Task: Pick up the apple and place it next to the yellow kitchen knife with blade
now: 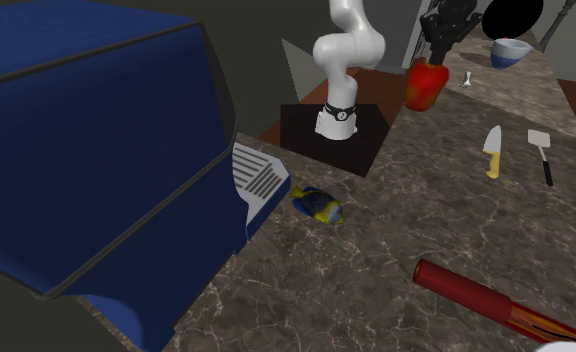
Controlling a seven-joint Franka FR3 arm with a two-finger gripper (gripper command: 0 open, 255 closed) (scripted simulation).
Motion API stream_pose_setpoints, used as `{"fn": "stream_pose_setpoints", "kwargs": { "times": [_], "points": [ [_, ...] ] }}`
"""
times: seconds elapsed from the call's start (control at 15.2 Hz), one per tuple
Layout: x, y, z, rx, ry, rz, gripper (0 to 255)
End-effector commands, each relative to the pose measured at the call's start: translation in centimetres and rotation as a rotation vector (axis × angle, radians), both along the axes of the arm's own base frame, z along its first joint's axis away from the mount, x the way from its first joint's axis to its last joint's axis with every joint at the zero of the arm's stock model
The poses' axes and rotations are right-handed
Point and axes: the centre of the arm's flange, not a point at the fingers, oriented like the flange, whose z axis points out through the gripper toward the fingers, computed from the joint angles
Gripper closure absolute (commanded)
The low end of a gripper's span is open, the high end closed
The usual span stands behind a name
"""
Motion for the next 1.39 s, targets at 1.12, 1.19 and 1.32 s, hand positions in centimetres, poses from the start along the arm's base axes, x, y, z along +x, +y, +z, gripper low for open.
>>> {"fn": "stream_pose_setpoints", "kwargs": {
  "times": [1.12,1.19,1.32],
  "points": [
    [-16.6,19.0,-0.1,0.000,0.000,-0.002,255],
    [-17.5,20.0,-0.1,0.000,0.000,-0.002,255],
    [-19.2,22.0,-0.1,0.000,0.000,-0.002,255]
  ]
}}
